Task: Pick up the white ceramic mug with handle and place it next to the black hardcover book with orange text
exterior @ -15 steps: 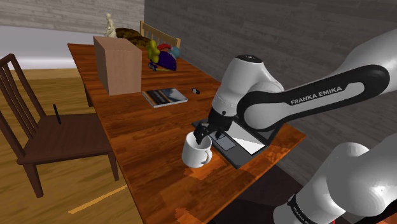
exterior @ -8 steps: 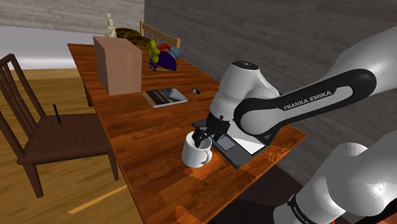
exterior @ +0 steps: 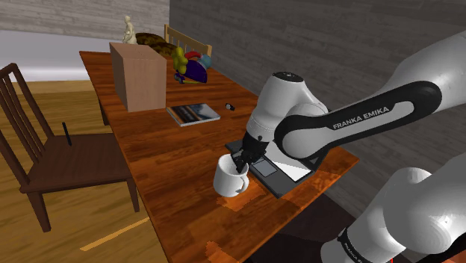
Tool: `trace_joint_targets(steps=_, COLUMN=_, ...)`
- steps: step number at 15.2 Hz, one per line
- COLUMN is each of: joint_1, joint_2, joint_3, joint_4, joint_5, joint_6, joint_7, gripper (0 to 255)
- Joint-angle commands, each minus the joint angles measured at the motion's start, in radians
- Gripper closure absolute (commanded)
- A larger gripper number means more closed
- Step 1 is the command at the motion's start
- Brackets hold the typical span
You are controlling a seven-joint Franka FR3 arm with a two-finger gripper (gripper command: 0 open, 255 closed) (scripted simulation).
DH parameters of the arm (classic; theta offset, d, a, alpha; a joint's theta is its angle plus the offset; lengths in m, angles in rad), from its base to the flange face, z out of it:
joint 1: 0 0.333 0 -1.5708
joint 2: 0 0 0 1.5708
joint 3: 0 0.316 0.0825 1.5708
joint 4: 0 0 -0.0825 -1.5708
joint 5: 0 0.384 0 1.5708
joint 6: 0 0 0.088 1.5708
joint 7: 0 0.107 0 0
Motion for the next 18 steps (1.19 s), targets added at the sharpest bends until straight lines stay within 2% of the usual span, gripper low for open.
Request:
trace_joint_targets(steps=1, joint_1=0.0, joint_2=0.0, joint_3=0.0, joint_4=0.0, joint_5=0.0, joint_6=0.0, joint_7=0.0, gripper=255)
trace_joint_targets(steps=5, joint_1=0.0, joint_2=0.0, joint_3=0.0, joint_4=0.0, joint_5=0.0, joint_6=0.0, joint_7=0.0, gripper=255)
trace_joint_targets(steps=18, joint_1=0.016, joint_2=-0.122, joint_3=-0.033, joint_4=0.092, joint_5=0.023, joint_6=-0.212, joint_7=-0.031, gripper=255)
